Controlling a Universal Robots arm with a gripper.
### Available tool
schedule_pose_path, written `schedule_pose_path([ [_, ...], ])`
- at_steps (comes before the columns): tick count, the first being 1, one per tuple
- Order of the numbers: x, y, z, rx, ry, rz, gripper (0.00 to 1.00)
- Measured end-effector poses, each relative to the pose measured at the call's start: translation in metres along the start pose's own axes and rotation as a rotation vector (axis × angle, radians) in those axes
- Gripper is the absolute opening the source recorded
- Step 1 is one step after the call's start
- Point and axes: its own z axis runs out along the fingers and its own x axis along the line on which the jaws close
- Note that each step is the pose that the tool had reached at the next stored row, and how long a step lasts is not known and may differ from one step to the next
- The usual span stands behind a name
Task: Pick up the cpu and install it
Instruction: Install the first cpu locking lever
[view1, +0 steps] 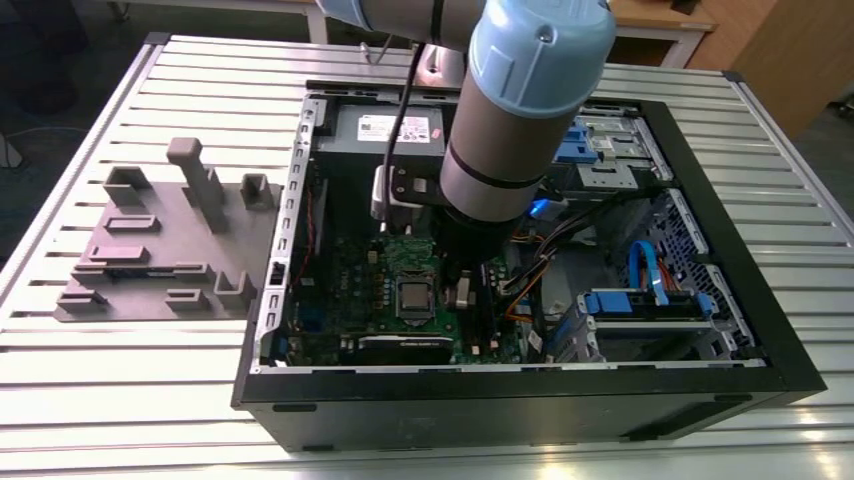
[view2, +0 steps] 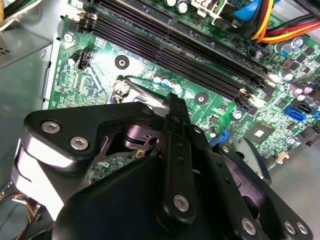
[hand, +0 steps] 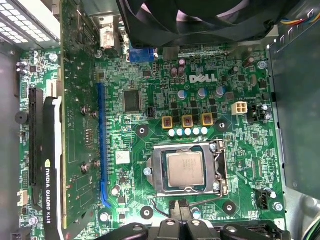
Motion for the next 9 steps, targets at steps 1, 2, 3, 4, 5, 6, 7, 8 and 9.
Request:
schedule_pose_path([
  [1,0.0,0.0,0.0,0.0,0.0,0.0,0.1],
  [2,0.0,0.0,0.0002,0.0,-0.0002,0.0,0.1],
  [3,0.0,0.0,0.0003,0.0001,-0.0002,0.0,0.1],
  [4,0.0,0.0,0.0003,0.0,-0.0001,0.0,0.1],
  [5,0.0,0.0,0.0003,0.0001,-0.0002,0.0,0.1],
  [6,0.0,0.0,0.0003,0.0001,-0.0001,0.0,0.1],
  [7,0.0,0.0,0.0003,0.0001,-0.0001,0.0,0.1],
  [8,0.0,0.0,0.0004,0.0001,-0.0002,0.0,0.1],
  [9,0.0,0.0,0.0005,0.0001,-0.0002,0.0,0.1],
])
